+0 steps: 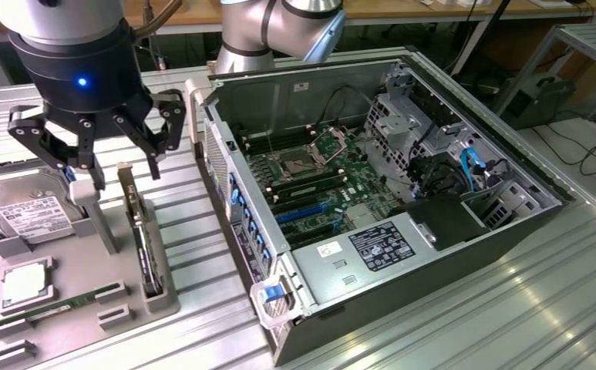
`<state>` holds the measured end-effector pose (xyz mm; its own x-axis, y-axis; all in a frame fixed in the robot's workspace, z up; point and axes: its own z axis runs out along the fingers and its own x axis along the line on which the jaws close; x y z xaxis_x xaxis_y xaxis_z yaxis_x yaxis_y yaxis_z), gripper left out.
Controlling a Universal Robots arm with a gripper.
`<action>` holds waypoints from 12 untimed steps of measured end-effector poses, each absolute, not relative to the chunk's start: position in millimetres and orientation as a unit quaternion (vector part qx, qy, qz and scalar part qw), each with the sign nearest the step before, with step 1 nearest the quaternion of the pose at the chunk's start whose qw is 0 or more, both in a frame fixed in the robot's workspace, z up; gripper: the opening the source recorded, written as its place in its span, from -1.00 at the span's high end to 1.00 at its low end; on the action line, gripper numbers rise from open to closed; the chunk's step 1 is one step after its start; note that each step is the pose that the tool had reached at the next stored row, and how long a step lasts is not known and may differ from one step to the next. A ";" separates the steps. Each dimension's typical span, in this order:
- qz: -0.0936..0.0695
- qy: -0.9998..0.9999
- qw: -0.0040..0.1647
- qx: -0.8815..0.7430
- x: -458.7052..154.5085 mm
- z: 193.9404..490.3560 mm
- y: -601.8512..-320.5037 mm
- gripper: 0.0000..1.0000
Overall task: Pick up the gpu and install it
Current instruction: 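Pick up the gpu and move the gpu toward the slot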
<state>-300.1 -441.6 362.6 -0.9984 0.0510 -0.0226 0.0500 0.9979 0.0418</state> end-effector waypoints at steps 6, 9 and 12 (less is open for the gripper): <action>0.021 0.999 0.012 0.025 -300.1 360.2 -441.9 -0.21; 0.021 0.999 0.012 0.025 -300.1 358.7 -442.2 -0.21; 0.021 0.999 0.012 0.025 -300.1 357.3 -442.5 -0.21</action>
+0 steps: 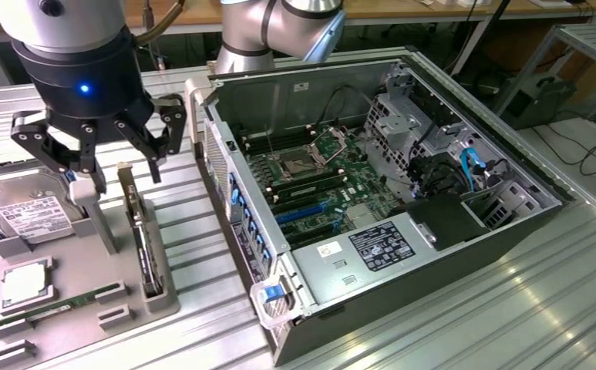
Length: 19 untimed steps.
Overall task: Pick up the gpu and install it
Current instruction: 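Pick up the gpu and move the gpu toward the slot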
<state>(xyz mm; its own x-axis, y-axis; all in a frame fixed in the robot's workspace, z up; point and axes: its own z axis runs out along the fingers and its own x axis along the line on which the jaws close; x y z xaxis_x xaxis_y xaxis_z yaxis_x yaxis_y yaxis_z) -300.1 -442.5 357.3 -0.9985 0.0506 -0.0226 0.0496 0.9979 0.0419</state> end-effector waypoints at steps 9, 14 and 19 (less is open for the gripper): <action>0.021 0.999 0.012 0.025 -300.1 352.8 -443.4 -0.21; 0.021 0.999 0.012 0.025 -300.1 349.9 -444.1 -0.21; 0.021 0.999 0.012 0.024 -300.1 347.9 -444.7 -0.21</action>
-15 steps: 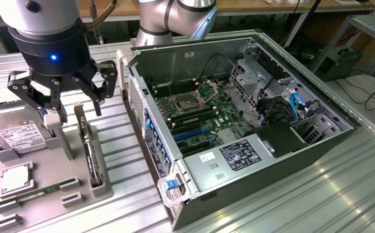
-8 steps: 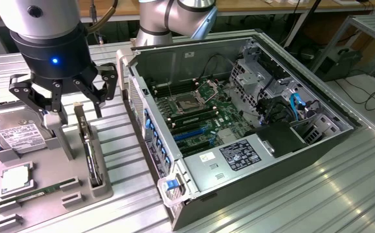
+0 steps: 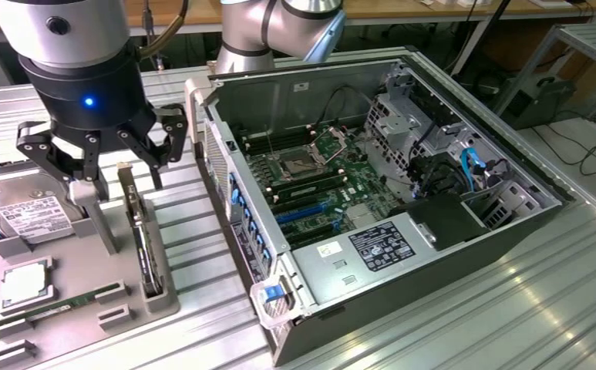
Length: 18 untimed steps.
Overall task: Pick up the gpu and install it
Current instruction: 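Pick up the gpu and move the gpu toward the slot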
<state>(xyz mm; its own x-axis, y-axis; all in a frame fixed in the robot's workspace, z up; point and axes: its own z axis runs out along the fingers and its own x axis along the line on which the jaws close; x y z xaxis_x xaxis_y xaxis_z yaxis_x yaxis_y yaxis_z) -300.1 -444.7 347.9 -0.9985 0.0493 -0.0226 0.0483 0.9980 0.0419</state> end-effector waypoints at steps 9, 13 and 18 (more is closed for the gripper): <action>0.021 0.999 0.012 0.024 -300.1 343.9 -446.7 -0.21; 0.021 0.999 0.012 0.024 -300.1 342.2 -447.6 -0.21; 0.021 0.999 0.012 0.023 -300.1 339.7 -448.8 -0.21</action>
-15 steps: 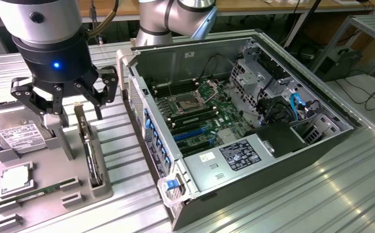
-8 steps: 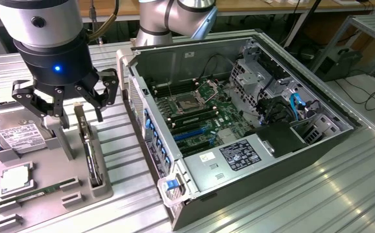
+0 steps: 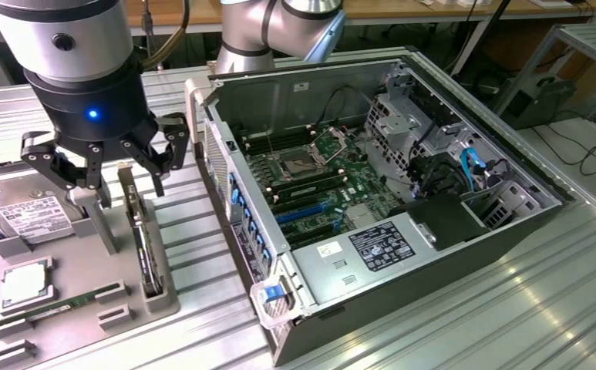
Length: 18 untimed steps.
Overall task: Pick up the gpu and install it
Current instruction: 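Pick up the gpu and move the gpu toward the slot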
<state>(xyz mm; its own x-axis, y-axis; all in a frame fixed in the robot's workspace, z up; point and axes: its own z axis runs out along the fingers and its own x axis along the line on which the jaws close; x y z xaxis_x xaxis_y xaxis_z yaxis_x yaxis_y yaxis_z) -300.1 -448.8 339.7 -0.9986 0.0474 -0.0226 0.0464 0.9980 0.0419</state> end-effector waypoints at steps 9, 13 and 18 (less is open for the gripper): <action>0.021 0.999 0.012 0.023 -300.1 336.0 -450.4 -0.21; 0.021 0.999 0.012 0.023 -300.1 334.3 -451.3 -0.21; 0.021 0.999 0.012 0.022 -300.1 332.4 -451.7 -0.21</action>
